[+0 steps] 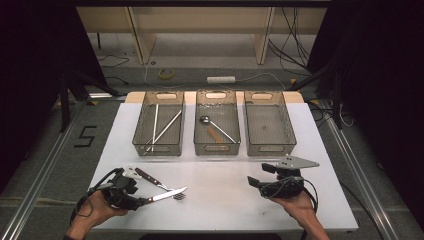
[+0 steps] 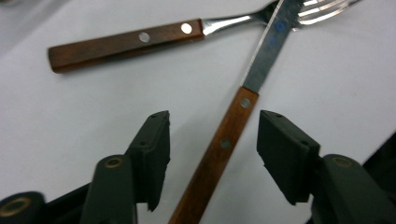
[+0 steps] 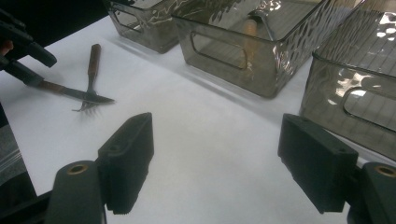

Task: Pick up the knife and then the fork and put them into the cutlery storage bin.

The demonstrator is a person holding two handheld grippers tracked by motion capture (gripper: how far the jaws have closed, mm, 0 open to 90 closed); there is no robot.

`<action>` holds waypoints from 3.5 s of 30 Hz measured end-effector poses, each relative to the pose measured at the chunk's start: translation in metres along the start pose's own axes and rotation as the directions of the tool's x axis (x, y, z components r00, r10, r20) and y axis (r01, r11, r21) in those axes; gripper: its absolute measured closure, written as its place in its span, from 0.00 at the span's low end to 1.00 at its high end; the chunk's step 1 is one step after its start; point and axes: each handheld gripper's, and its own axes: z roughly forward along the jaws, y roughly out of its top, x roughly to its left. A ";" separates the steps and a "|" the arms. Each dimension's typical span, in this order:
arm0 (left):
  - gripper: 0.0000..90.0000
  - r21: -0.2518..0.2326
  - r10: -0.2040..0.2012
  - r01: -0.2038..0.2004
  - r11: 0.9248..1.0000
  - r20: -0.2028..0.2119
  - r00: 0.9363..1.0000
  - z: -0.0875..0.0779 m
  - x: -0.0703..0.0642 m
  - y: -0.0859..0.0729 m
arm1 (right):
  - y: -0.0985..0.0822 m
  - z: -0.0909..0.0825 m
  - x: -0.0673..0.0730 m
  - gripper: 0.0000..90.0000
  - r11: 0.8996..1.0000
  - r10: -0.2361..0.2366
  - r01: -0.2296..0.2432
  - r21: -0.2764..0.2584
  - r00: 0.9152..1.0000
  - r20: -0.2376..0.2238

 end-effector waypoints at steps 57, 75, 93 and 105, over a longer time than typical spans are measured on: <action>0.84 0.131 0.140 -0.142 0.981 0.029 0.990 0.014 -0.004 -0.003 | 0.001 -0.001 0.000 0.26 1.000 0.006 -0.006 -0.011 1.000 0.004; 0.84 0.053 0.078 -0.087 0.995 0.151 0.985 0.006 -0.021 0.020 | 0.006 -0.001 0.018 0.27 0.998 -0.050 0.048 -0.046 0.997 -0.051; 0.84 0.069 0.188 -0.214 0.974 0.271 0.944 0.022 -0.062 0.071 | 0.006 0.026 0.078 0.28 0.961 -0.272 0.276 -0.001 0.947 -0.172; 0.84 0.055 0.253 -0.280 0.958 0.289 0.923 0.023 -0.084 0.098 | 0.004 0.037 0.095 0.29 0.918 -0.383 0.394 0.033 0.907 -0.173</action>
